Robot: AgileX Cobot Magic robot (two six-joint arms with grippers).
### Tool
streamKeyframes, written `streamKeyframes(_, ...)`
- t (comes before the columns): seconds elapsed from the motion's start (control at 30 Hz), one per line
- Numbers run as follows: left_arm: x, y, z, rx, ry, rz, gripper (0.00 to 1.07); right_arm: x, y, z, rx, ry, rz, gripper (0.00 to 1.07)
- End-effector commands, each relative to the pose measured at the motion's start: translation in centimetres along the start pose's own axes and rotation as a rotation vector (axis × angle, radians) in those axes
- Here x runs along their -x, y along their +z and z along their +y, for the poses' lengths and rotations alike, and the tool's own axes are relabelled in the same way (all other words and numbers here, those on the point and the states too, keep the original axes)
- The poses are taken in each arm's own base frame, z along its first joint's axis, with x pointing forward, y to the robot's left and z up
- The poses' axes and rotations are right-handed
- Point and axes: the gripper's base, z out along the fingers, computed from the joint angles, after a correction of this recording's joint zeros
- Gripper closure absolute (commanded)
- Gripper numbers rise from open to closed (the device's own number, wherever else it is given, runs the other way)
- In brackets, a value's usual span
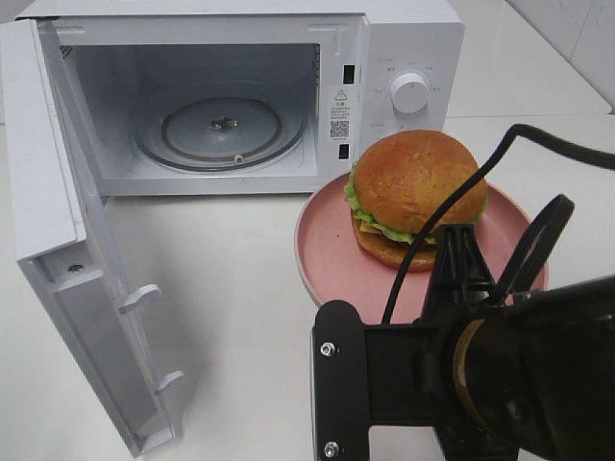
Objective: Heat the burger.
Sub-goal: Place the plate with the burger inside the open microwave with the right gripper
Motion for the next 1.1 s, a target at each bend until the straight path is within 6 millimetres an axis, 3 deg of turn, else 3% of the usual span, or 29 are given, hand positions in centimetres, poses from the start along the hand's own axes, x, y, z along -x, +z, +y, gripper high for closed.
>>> streamKeyframes(0.03, -0.2, -0.2, 0.0, 0.001, -0.005, -0.021, 0.07, 0.2, -0.2, -0.6, -0.072, -0.087, -0.021, 1.07)
streamKeyframes(0.73, -0.2, -0.2, 0.0, 0.001, -0.005, -0.021, 0.07, 1.3, -0.3, -0.3, -0.061, -0.371, -0.144, 1.07)
streamKeyframes(1.1, -0.2, -0.2, 0.0, 0.001, -0.005, -0.021, 0.07, 1.7, 0.1, -0.6, -0.044, -0.384, -0.202, 1.07)
